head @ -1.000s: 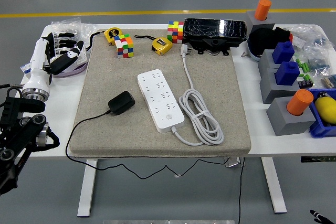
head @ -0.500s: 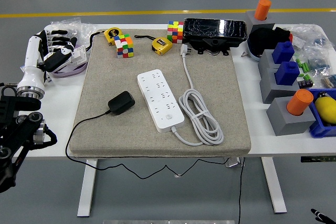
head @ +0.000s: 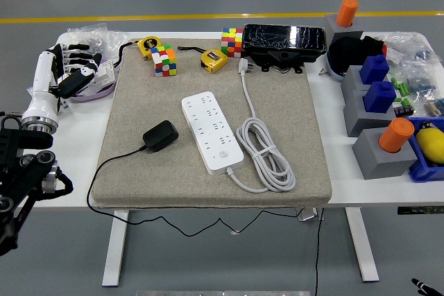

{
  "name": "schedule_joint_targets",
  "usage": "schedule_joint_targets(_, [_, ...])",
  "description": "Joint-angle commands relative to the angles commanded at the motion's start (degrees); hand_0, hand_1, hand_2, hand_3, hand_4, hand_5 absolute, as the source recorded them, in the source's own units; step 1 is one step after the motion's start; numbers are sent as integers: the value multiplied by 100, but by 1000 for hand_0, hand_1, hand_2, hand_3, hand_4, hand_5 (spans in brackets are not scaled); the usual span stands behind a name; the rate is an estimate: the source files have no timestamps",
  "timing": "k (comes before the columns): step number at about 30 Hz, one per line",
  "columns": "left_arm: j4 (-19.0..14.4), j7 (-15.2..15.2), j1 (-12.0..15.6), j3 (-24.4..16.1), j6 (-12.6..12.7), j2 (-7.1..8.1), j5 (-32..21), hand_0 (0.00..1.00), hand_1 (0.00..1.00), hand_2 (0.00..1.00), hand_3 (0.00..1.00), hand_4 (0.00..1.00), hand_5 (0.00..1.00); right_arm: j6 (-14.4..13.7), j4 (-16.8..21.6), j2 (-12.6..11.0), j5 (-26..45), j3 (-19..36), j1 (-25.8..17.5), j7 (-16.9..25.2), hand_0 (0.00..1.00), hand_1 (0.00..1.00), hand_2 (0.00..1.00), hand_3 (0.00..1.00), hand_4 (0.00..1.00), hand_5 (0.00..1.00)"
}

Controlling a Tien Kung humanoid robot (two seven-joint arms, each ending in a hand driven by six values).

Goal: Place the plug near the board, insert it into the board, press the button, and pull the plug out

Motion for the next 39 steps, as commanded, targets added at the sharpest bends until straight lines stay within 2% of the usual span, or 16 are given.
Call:
schedule_joint_targets(12, [24, 30, 85, 1, -26, 9, 35, 436, 546, 530, 571, 779, 313, 16, -18, -21, 40, -136, -69, -34, 544, 644, 659, 560, 900, 420])
schedule_joint_targets(22, [44, 37, 14, 57, -56, -9, 26, 435, 546, 530, 573, 776, 311, 22, -29, -73, 5, -102, -94, -49, 545, 643, 659, 561, 900, 421])
schedule_joint_targets(23, [42, 34, 9, 66, -68, 1, 21, 436, 546, 530, 571, 777, 313, 24, -27, -68, 4, -108, -94, -47, 546, 644, 661, 561, 908, 446])
schedule_joint_targets(30, [40, 29, 38, 75, -87, 55, 9, 436, 546, 531, 574, 778, 313, 45, -24, -19, -12, -157, -134, -52, 544, 646, 660, 561, 900, 421])
schedule_joint_targets(39, [38, 37, 81, 50, -100, 58, 19, 436, 546, 530, 574, 777, 313, 34, 18, -93, -15, -171, -175, -56, 546, 645, 662, 562, 901, 421])
